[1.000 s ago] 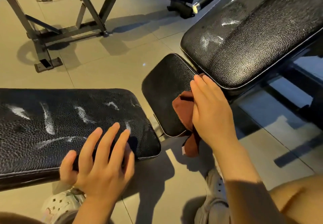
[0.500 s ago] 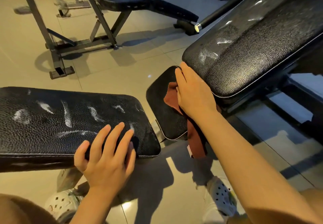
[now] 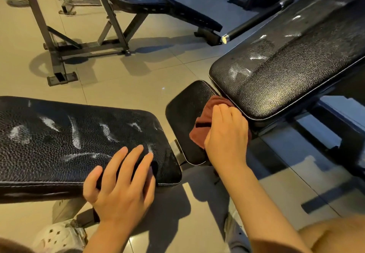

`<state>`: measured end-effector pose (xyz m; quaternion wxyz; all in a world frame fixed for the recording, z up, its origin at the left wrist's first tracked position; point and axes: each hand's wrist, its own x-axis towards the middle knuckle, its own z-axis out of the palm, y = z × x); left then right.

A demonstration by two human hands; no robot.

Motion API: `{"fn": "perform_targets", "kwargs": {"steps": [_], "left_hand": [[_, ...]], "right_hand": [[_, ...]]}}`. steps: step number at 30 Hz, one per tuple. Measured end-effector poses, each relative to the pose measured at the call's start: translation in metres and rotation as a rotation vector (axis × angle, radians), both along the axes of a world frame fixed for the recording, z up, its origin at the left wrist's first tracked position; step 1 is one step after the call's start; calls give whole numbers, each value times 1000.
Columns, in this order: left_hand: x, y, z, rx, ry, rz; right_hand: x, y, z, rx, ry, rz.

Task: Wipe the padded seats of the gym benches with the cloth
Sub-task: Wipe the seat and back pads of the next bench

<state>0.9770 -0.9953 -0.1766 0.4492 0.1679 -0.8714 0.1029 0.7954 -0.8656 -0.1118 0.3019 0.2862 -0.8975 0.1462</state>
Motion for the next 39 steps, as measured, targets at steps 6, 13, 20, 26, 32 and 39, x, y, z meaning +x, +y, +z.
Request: {"fn": "perform_targets", "kwargs": {"steps": [6,13,20,26,32,39], "left_hand": [[0,0,-3,-28,19,9],[-2,1,-2,-46,43,13],[-2,1,0,-24,50,4],[-2,1,0,39,54,-25],[-1,1,1,51,46,-22],[5,-1,5,35,-22,-38]], "right_hand": [[-15,-10,-2,-6,-4,29],[-37,-24,9,69,-4,4],[-16,8,-6,41,26,38],[34,40,-41,43,-41,8],[70,36,-66,229,-197,85],[27,-2,-27,358,-126,12]]}}
